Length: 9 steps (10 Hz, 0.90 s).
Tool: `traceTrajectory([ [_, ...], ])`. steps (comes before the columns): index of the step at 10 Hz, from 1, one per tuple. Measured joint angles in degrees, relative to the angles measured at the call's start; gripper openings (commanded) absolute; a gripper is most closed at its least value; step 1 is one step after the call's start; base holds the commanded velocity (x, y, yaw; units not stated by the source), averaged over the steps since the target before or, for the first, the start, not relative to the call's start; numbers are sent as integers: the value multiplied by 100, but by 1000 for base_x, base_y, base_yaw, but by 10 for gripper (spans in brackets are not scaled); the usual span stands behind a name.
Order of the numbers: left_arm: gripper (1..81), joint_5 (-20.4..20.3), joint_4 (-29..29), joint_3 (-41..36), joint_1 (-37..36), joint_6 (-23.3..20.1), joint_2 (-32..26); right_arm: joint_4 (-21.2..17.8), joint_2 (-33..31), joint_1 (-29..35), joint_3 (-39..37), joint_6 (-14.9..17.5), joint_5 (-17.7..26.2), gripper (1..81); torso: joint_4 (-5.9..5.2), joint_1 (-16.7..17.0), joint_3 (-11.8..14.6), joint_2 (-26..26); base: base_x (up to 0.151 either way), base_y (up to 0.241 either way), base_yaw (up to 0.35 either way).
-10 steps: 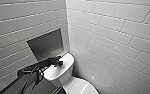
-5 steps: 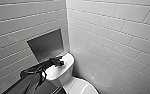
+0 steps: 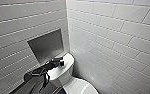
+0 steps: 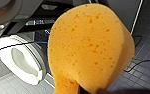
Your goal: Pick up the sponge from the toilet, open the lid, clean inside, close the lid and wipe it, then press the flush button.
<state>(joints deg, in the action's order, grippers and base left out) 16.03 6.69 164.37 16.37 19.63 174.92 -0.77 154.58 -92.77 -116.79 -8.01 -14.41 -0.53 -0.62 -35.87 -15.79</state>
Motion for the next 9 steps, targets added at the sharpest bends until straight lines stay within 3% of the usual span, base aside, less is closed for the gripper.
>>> traceTrajectory([
  [2, 10, -90, -5, -41, 16, 247, -52, 0, 52, 5, -69, 0, 2, 10, 0, 2, 2, -2, 0, 0, 0],
  [4, 10, 50, -17, -87, -23, 945, -107, 0, 50, 5, -69, 0, 0, 10, 0, 2, 2, -2, 0, 0, 0],
  [7, 10, 708, -254, -94, -118, 1067, -205, 0, 48, 2, -69, 0, 0, 10, 0, 0, 0, 0, 0, 0, 0],
  [9, 10, 867, -293, -118, -161, 1067, -210, 0, 33, 5, -69, 0, 0, 10, 0, -2, 0, 2, 0, 0, 0],
])
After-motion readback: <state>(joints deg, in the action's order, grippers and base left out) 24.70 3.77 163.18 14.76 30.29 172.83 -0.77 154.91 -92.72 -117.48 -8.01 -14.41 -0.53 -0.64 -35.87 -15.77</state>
